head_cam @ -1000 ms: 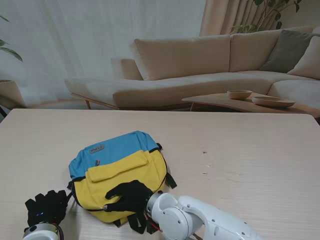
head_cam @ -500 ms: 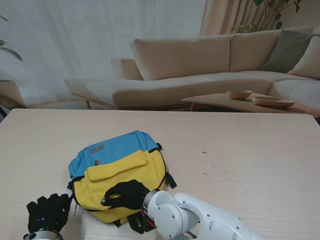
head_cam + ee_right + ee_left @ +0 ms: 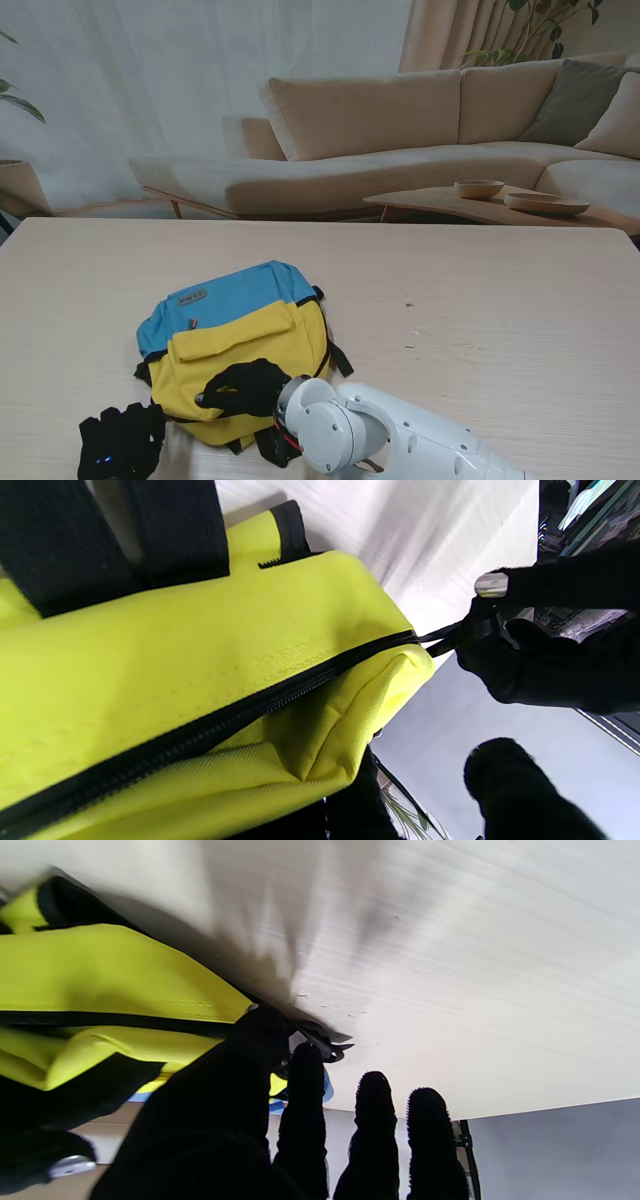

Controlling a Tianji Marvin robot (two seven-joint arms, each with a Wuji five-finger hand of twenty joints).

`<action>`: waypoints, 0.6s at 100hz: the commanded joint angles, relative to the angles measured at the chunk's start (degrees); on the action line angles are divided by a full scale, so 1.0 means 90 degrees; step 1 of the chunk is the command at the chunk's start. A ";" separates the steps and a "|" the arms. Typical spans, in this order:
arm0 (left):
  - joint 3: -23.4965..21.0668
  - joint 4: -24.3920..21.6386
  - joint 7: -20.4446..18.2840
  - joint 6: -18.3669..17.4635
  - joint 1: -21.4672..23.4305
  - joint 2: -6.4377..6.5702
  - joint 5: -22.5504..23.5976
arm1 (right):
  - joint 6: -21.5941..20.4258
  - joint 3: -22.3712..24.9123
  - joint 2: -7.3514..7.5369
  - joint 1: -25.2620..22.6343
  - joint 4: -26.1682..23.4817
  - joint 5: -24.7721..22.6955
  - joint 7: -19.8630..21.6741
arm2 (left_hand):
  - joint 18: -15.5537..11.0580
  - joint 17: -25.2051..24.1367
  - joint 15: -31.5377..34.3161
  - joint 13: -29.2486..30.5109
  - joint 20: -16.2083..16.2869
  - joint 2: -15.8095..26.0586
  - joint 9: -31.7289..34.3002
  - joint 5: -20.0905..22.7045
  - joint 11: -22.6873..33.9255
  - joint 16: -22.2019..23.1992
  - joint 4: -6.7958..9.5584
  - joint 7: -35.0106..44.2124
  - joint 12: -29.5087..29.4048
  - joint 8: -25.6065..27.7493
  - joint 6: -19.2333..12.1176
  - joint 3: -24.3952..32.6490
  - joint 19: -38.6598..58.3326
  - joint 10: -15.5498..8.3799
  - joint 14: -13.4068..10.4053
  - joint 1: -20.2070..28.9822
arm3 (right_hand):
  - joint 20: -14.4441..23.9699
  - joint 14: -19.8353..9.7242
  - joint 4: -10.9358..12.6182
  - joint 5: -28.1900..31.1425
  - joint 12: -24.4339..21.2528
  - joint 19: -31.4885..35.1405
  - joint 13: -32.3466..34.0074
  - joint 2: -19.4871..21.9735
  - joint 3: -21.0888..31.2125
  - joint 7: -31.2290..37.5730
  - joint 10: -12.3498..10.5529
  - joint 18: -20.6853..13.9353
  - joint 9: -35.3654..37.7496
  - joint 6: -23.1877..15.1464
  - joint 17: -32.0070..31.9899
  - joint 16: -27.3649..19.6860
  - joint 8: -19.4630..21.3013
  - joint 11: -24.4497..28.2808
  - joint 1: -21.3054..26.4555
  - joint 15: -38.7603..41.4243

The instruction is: Pack books into the school bag then zip close the school bag

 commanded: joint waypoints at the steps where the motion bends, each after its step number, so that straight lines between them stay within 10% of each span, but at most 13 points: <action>1: 0.0086 -0.0177 -0.0090 -0.0092 0.0177 -0.0031 0.0033 | 0.0080 -0.0128 -0.0034 -0.0142 0.0243 0.0040 0.0199 | 0.0171 -0.0124 0.0136 0.0088 -0.0038 0.0038 0.0075 0.0310 -0.0048 0.0105 -0.0058 0.0388 0.0141 0.0257 -0.0112 0.0271 0.0292 0.0120 0.0110 0.0067 | 0.0267 0.0130 0.0193 0.0078 -0.0107 0.0481 0.0244 0.0104 -0.0302 -0.0127 0.0213 0.1569 0.0291 0.0028 0.0396 0.0023 0.0018 -0.0125 -0.0435 0.0011; 47: 0.0313 -0.0415 0.0417 -0.0378 0.0696 -0.0033 0.0467 | 0.0180 -0.0130 -0.0091 -0.0097 0.0270 -0.0029 0.0102 | 0.0218 -0.0135 0.0124 0.0137 -0.0046 0.0032 0.0157 0.0338 -0.0115 0.0096 -0.0052 0.0347 0.0151 0.0264 -0.0132 0.0263 0.0343 0.0129 0.0110 0.0063 | 0.0375 0.0488 0.0316 -0.0152 0.0024 0.0683 0.0297 -0.0178 -0.0154 0.0176 0.0212 0.1989 0.0251 -0.0503 0.0445 0.0112 0.0363 0.0105 -0.0271 0.0181; 60: 0.0269 -0.0383 0.0529 -0.0359 0.0746 -0.0048 0.0488 | 0.0083 -0.0056 0.0000 -0.0182 0.0072 -0.0301 0.0059 | 0.0219 -0.0136 0.0119 0.0139 -0.0050 0.0043 0.0142 0.0334 -0.0133 0.0093 -0.0055 0.0332 0.0157 0.0271 -0.0155 0.0257 0.0347 0.0111 0.0110 0.0062 | 0.0598 0.0545 0.0343 0.0890 0.0264 0.1106 0.0655 -0.0318 -0.0045 0.0838 0.0232 0.2209 0.0927 -0.0348 0.0563 0.0362 0.0870 0.0702 -0.0140 0.0648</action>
